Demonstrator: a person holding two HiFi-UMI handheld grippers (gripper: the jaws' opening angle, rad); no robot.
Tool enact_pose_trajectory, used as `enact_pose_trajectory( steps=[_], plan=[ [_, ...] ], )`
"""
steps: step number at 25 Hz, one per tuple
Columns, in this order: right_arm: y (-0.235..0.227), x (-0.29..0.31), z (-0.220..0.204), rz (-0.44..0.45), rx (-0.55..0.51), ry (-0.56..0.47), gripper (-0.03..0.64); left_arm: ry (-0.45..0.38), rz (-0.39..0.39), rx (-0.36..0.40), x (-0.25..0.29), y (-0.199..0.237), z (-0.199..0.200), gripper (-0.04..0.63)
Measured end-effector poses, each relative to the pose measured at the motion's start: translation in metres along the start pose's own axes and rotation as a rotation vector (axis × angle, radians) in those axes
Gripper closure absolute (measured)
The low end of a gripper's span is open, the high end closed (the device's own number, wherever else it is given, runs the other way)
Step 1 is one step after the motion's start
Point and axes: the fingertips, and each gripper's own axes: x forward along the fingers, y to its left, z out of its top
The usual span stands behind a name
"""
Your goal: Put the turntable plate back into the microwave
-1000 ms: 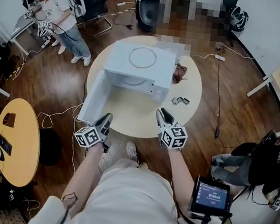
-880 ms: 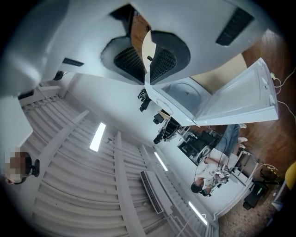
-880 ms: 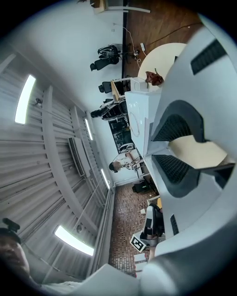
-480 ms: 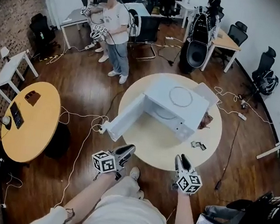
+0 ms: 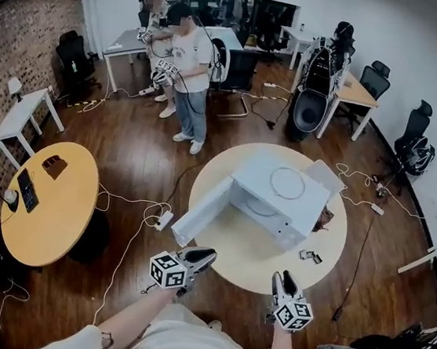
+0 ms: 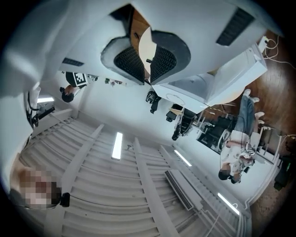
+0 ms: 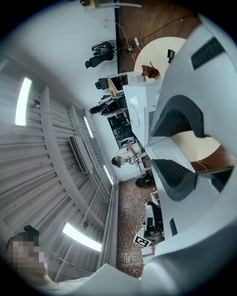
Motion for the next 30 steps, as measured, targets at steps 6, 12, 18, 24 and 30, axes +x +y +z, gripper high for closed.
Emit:
enact_pose_trajectory(
  steps=[6, 12, 18, 24, 30],
  plan=[
    [-0.001, 0.024, 0.003, -0.097, -0.016, -0.002, 0.485, 0.077, -0.077, 0.103, 0.008, 0.022, 0.026, 0.549],
    [0.018, 0.065, 0.011, -0.134, -0.052, -0.031, 0.485, 0.096, -0.101, 0.132, 0.003, 0.061, 0.042, 0.549],
    [0.044, 0.089, 0.015, -0.177, -0.161, -0.04, 0.485, 0.129, -0.094, 0.134, -0.006, 0.093, 0.036, 0.548],
    [0.055, 0.093, -0.006, -0.2, -0.166, -0.012, 0.485, 0.188, -0.075, 0.12, -0.001, 0.111, 0.011, 0.549],
    [0.068, 0.086, -0.038, -0.202, -0.155, 0.045, 0.485, 0.221, -0.026, 0.102, -0.007, 0.122, -0.017, 0.548]
  ],
)
